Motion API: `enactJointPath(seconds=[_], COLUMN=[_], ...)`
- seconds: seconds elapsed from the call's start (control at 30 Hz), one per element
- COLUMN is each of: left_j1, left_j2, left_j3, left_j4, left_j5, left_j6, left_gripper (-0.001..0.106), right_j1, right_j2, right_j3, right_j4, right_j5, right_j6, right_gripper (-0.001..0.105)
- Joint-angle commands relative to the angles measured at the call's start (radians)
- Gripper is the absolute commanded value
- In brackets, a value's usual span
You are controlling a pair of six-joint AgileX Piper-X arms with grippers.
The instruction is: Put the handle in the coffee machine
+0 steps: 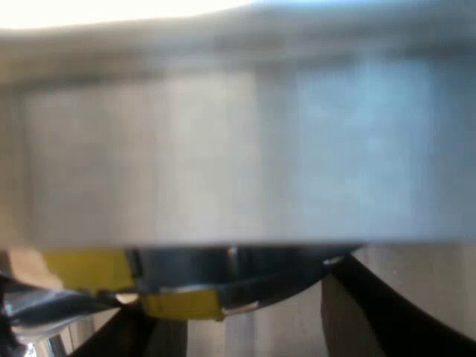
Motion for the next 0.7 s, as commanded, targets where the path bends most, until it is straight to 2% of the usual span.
enactJointPath(seconds=[0.03, 0.17, 0.27, 0.3, 0.33, 0.4, 0.43, 0.47, 0.5, 0.57, 0.7], left_j1=[0.001, 0.001, 0.001, 0.001, 0.001, 0.001, 0.001, 0.001, 0.001, 0.001, 0.001], left_j2=[-0.017, -0.018, -0.018, -0.018, -0.018, -0.013, -0.003, 0.003, 0.024, 0.058, 0.121], left_j3=[-0.072, -0.153, -0.2, -0.203, -0.212, -0.219, -0.222, -0.222, -0.222, -0.226, -0.229], left_j4=[0.09, 0.183, 0.196, 0.194, 0.188, 0.178, 0.174, 0.174, 0.174, 0.171, 0.145], left_j5=[-0.05, -0.077, -0.132, -0.132, -0.162, -0.2, -0.237, -0.249, -0.26, -0.268, -0.275], left_j6=[0.0, 0.0, 0.0, 0.0, 0.0, 0.0, 0.0, 0.0, 0.0, 0.0, 0.0], left_gripper=[0.074, 0.074, 0.074, 0.074, 0.074, 0.07, 0.059, 0.054, 0.036, 0.019, 0.0], right_j1=[-0.006, -0.003, -0.003, -0.003, -0.003, -0.003, -0.003, -0.003, -0.003, -0.003, -0.003], right_j2=[-0.042, -0.042, -0.042, -0.042, -0.042, -0.042, -0.042, -0.042, -0.042, -0.042, -0.042], right_j3=[-0.04, -0.04, -0.04, -0.04, -0.04, -0.04, -0.04, -0.04, -0.04, -0.04, -0.04], right_j4=[-0.098, -0.098, -0.098, -0.098, -0.098, -0.098, -0.098, -0.098, -0.098, -0.098, -0.098], right_j5=[-0.002, -0.002, -0.002, -0.002, -0.002, -0.002, -0.002, -0.002, -0.002, -0.002, -0.002], right_j6=[0.004, 0.004, 0.004, 0.004, 0.004, 0.004, 0.004, 0.004, 0.004, 0.004, 0.004], right_gripper=[0.044, 0.044, 0.044, 0.044, 0.044, 0.044, 0.044, 0.044, 0.044, 0.044, 0.044])
